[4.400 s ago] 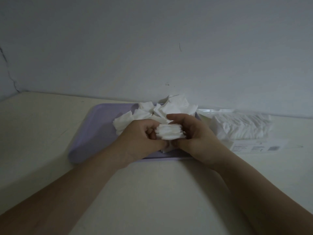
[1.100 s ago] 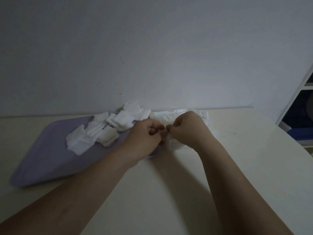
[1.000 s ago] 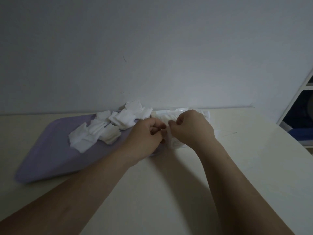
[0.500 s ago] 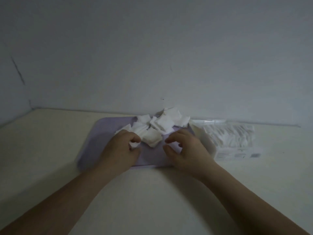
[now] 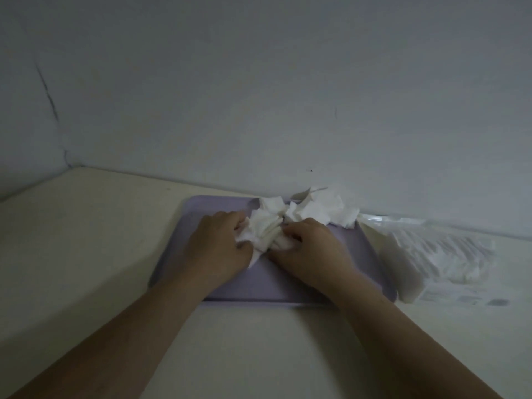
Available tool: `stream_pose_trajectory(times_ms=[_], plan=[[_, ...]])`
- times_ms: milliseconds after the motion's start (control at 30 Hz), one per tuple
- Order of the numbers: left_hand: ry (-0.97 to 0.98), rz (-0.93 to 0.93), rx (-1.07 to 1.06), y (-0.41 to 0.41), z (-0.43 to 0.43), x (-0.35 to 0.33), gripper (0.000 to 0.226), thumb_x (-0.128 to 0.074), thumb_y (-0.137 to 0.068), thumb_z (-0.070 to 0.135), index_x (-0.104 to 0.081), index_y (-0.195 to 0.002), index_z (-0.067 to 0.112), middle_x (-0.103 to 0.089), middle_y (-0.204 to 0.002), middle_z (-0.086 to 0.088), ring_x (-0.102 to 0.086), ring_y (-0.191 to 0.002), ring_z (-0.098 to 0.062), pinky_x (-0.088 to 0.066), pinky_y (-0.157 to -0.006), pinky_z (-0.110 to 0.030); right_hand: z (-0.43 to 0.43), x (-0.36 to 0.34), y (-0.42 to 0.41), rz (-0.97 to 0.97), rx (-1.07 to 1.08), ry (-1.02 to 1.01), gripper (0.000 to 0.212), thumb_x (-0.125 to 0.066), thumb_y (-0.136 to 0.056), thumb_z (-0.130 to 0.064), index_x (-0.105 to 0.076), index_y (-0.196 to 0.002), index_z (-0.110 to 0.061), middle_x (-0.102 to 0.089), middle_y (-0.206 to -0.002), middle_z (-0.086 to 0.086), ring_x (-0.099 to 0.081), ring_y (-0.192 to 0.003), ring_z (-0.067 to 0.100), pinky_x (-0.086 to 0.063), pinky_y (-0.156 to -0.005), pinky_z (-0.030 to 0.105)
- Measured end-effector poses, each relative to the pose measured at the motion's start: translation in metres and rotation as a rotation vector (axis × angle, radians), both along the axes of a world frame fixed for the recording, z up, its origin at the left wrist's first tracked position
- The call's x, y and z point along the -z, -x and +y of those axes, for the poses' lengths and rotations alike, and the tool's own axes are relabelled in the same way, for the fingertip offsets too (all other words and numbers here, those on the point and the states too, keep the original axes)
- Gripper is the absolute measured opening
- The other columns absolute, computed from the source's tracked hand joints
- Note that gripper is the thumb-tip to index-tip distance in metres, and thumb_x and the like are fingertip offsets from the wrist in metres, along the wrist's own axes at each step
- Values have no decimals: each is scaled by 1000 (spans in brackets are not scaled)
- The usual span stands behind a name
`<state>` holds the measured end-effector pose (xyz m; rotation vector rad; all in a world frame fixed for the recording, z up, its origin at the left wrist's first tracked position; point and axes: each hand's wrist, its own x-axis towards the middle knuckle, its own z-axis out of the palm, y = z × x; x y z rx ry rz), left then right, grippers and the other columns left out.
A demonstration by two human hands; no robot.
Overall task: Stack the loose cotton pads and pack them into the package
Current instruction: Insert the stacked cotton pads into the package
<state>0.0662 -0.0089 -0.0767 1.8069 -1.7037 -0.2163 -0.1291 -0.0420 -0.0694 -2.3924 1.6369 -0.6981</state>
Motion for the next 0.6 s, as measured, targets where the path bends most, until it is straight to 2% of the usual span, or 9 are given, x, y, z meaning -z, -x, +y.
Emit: stream_pose_trajectory(times_ms=[133, 200, 267, 400, 467, 500, 567, 600], plan=[[-8, 99, 2, -8, -9, 2, 35, -64, -75, 24, -70, -110, 25, -72, -99, 3, -66, -93, -24, -55, -77, -36, -3, -6, 5, -10, -19, -39, 29, -71, -82, -46, -74, -94, -20, -74, -94, 2, -67, -89, 24, -54, -75, 35], [-9, 144, -12, -10, -10, 2, 31, -58, -77, 23, -70, -105, 27, -72, -97, 6, -67, -91, -23, -56, -77, -37, -1, -10, 10, -33, -22, -85, 22, -69, -83, -35, -72, -100, -22, -76, -97, 0, -68, -90, 23, -50, -74, 31], [-3, 216, -22, -13, -11, 4, 31, -55, -76, 26, -69, -103, 30, -73, -95, 11, -68, -88, -18, -57, -79, -37, 0, -13, 14, -48, -39, -118, 26, -67, -82, -27, -69, -108, -25, -74, -99, -4, -66, -91, 21, -47, -75, 29], [129, 240, -84, -16, -13, 4, 19, -61, -86, 14, -70, -96, 27, -73, -91, 6, -68, -87, -23, -55, -77, -35, -1, -15, 18, -144, -27, -119, 16, -69, -87, -30, -71, -100, -22, -72, -84, -8, -64, -77, 10, -48, -71, 26], [255, 275, -101, -11, -7, -8, 16, -62, -88, 13, -71, -97, 24, -73, -89, 5, -65, -83, -18, -51, -73, -29, -2, -16, 22, -231, -14, -92, 13, -70, -90, -29, -72, -91, -16, -67, -70, -7, -58, -63, 0, -42, -59, 16], [290, 320, -81, -5, -4, -15, 16, -63, -89, 13, -71, -97, 24, -72, -87, 7, -64, -80, -14, -50, -70, -26, -1, -18, 24, -308, -3, -111, 13, -70, -91, -26, -73, -89, -13, -66, -67, -4, -56, -58, 0, -41, -58, 15], [288, 458, 13, 9, 5, -29, 20, -65, -90, 10, -73, -99, 26, -72, -83, 11, -64, -73, -8, -50, -64, -19, 4, -26, 29, -587, 22, -280, 11, -68, -93, -18, -74, -92, -9, -71, -72, 9, -61, -60, 6, -49, -63, 28], [252, 538, 77, 17, 9, -33, 22, -65, -91, 8, -73, -99, 28, -73, -83, 11, -65, -69, -7, -52, -61, -20, 7, -31, 31, -737, 23, -407, 10, -68, -95, -14, -74, -95, -6, -72, -78, 15, -67, -66, 15, -53, -64, 34]])
